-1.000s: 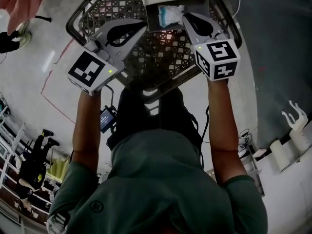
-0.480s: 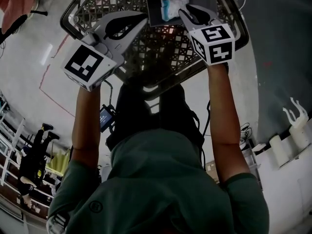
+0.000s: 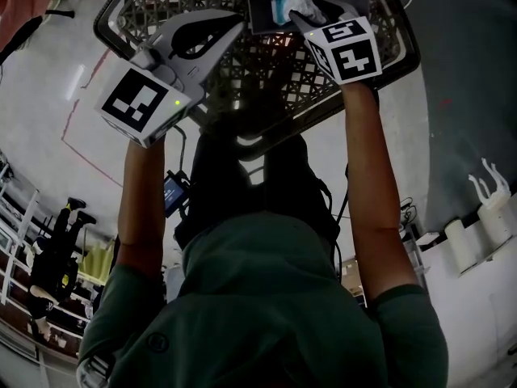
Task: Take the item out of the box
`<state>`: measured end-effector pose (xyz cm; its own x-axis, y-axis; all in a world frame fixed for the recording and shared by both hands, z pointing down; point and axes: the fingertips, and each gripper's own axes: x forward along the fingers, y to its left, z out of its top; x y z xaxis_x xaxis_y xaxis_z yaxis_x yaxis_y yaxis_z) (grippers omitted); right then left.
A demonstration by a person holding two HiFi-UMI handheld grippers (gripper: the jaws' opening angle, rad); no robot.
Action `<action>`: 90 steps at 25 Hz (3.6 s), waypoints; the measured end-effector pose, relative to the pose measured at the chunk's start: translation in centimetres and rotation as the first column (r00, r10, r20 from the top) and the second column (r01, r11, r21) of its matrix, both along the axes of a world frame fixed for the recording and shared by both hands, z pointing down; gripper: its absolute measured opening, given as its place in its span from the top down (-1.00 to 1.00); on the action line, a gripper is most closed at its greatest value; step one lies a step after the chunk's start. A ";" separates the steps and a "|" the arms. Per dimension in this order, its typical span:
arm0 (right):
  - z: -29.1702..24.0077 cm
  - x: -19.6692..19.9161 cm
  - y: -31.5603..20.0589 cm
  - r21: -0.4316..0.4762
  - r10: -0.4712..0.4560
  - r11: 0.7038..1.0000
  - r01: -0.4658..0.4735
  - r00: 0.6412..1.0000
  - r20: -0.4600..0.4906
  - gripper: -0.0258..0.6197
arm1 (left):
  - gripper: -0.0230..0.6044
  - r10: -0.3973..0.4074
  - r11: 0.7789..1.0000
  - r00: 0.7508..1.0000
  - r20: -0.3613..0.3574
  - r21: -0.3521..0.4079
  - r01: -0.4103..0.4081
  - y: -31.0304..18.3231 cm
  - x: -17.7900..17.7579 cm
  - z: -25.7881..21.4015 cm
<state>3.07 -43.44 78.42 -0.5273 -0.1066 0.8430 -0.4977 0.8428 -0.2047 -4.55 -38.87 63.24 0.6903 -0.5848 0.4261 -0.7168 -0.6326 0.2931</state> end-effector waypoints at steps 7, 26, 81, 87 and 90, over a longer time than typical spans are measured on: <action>2.7 0.2 0.9 -0.036 -0.062 0.998 0.057 0.987 -0.146 0.32 | 0.92 -0.016 1.000 1.000 -0.001 0.000 0.016 0.6 -0.8 0.0; 0.6 0.9 -0.3 0.048 0.023 0.999 -0.016 0.989 -0.144 0.89 | 0.92 -0.031 0.999 0.999 0.028 0.045 0.030 2.1 -2.8 -3.9; -47.4 5.8 7.3 0.453 0.036 0.842 -0.293 0.868 0.495 0.90 | 0.92 -0.058 0.942 0.994 0.095 0.335 0.023 9.5 -1.5 -30.6; -49.8 7.6 7.2 0.489 0.003 0.818 -0.303 0.852 0.523 0.90 | 0.92 -0.063 0.936 0.994 0.089 0.352 0.028 8.8 -0.3 -30.9; -51.3 9.6 7.5 0.509 -0.014 0.806 -0.302 0.850 0.526 0.90 | 0.92 -0.066 0.933 0.994 0.088 0.360 0.030 8.8 1.3 -31.7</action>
<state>12.72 -35.99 27.12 -0.7795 -0.5776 0.2425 -0.5895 0.8073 0.0280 -3.22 -30.09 31.56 0.6235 -0.7420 0.2464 -0.7625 -0.6468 -0.0185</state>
